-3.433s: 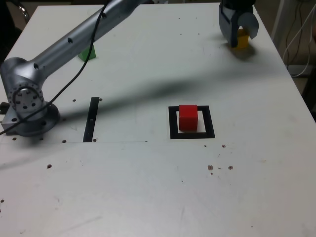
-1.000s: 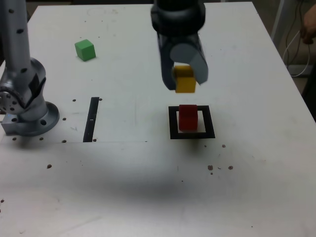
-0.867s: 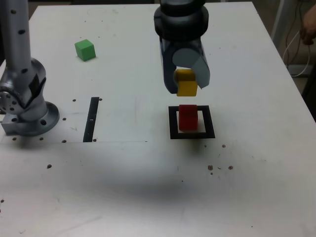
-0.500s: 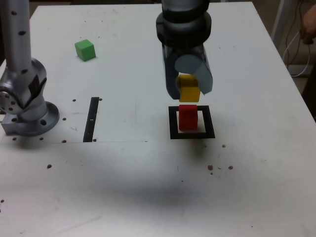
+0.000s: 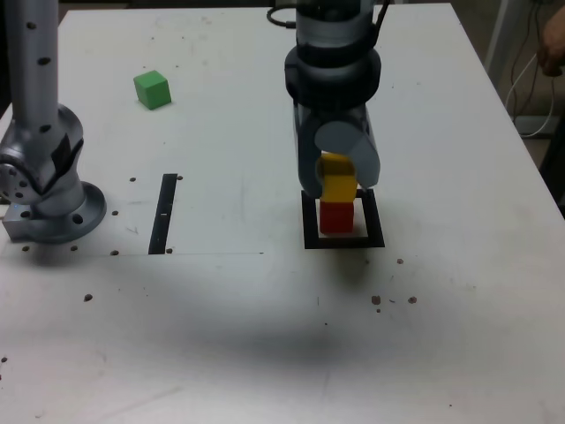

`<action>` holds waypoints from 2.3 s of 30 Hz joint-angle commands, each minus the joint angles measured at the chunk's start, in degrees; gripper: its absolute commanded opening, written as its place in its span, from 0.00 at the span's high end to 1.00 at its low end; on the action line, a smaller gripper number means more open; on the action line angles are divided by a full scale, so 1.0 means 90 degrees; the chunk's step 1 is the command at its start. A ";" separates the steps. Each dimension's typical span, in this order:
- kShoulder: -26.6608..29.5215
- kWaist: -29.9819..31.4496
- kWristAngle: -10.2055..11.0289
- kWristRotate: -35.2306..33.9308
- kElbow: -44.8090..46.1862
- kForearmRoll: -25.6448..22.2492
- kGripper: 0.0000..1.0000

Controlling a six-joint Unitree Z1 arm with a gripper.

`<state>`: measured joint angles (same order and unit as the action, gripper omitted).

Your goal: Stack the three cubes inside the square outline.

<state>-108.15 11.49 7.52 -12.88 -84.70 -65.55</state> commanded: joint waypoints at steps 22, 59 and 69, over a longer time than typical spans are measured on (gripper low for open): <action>-0.0072 -0.0074 -0.0068 0.0028 0.0286 0.0323 0.60; 0.0951 -0.0958 0.0217 0.0334 0.0688 -0.0959 0.00; 0.1448 -0.2010 0.0229 0.0827 0.1126 -0.1231 0.00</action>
<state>-95.77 -5.67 9.40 -5.86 -74.96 -76.39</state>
